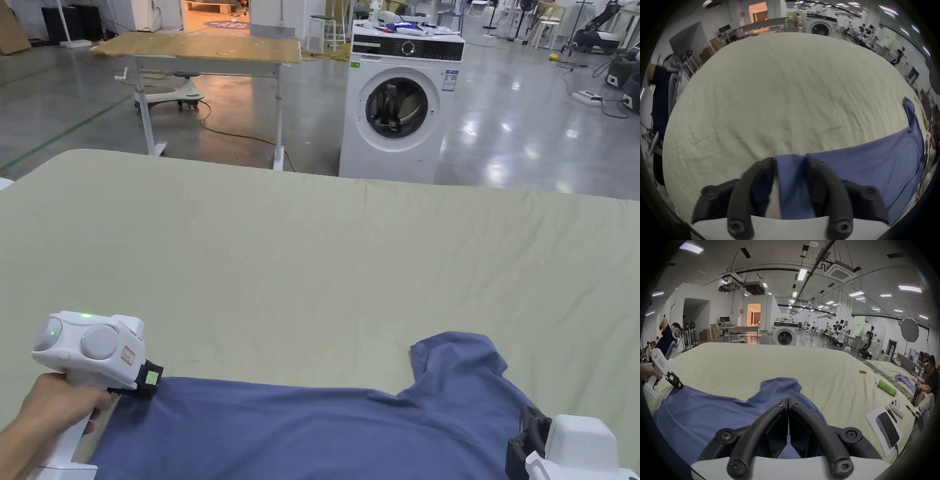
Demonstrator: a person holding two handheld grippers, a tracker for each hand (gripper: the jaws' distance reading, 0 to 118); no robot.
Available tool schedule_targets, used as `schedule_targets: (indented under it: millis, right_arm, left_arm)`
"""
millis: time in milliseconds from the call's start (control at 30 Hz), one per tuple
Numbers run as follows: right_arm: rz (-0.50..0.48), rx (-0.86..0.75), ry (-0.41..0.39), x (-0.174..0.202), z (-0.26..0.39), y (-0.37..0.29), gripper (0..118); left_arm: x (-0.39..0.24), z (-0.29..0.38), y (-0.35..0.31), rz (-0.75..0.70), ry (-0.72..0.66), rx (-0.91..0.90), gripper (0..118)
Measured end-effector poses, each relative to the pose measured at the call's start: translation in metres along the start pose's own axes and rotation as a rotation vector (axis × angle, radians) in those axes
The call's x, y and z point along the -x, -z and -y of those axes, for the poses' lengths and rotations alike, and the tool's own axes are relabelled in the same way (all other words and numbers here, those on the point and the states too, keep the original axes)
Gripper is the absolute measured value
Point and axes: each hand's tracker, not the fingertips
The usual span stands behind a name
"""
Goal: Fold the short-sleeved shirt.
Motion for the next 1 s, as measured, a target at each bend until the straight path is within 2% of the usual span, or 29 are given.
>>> schedule_targets:
  millis: [67,100,133,167,233,300,333,367,400,433,467,500,567,700,767,833,900,967,1000]
  right_arm:
    - [0.004,0.042,0.021,-0.008,-0.001,0.009,0]
    - [-0.001,0.061,0.046,-0.013,-0.003,0.013,0]
    - [-0.005,0.083,0.074,-0.020,-0.005,0.020,0]
    - [-0.018,0.104,0.096,-0.027,-0.009,0.027,0]
    - [-0.026,0.165,0.067,-0.038,-0.020,0.046,0]
    - [-0.084,0.233,0.065,-0.051,-0.030,0.071,0]
    - [-0.110,0.289,0.059,-0.056,-0.034,0.087,4]
    - [-0.119,0.328,0.064,-0.061,-0.037,0.103,13]
    - [-0.109,0.356,0.039,-0.065,-0.038,0.117,30]
    - [-0.101,0.379,0.024,-0.069,-0.039,0.132,56]
    - [-0.084,0.415,-0.017,-0.070,-0.040,0.147,71]
    - [-0.075,0.444,-0.047,-0.071,-0.040,0.160,75]
    - [-0.097,0.502,-0.059,-0.075,-0.036,0.186,74]
    - [-0.101,0.614,-0.001,-0.084,-0.022,0.225,74]
    - [-0.117,0.662,0.020,-0.086,-0.014,0.239,70]
    - [-0.118,0.655,0.023,-0.086,-0.010,0.241,69]
    - [-0.113,0.655,0.026,-0.084,-0.013,0.239,58]
    - [-0.098,0.632,-0.005,-0.078,-0.015,0.235,31]
    - [-0.099,0.622,-0.028,-0.075,-0.015,0.234,25]
  left_arm:
    - [-0.001,0.001,-0.001,0.039,0.027,-0.017,19]
    - [-0.003,0.002,-0.002,0.055,0.026,-0.024,5]
    - [-0.005,0.004,-0.003,0.037,0.025,-0.026,0]
    - [0.002,0.007,-0.006,0.040,0.027,-0.042,0]
    - [0.004,0.013,-0.013,0.053,0.004,-0.089,0]
    - [0.012,0.018,-0.021,0.065,-0.022,-0.139,0]
    - [0.013,0.022,-0.027,0.068,-0.026,-0.168,0]
    - [0.013,0.026,-0.034,0.069,-0.028,-0.197,0]
    - [0.012,0.029,-0.040,0.069,-0.030,-0.222,0]
    - [0.016,0.030,-0.044,0.077,-0.034,-0.247,0]
    - [0.016,0.034,-0.050,0.080,-0.035,-0.267,0]
    - [0.016,0.037,-0.057,0.081,-0.036,-0.286,0]
    - [0.017,0.041,-0.064,0.082,-0.033,-0.303,0]
    - [0.016,0.049,-0.074,0.072,-0.022,-0.334,0]
    - [0.016,0.052,-0.077,0.071,-0.020,-0.337,0]
    - [0.018,0.055,-0.075,0.070,-0.024,-0.339,0]
    - [0.019,0.058,-0.074,0.069,-0.030,-0.333,0]
    - [0.019,0.060,-0.072,0.064,-0.034,-0.329,0]
    - [0.019,0.061,-0.071,0.061,-0.032,-0.325,0]
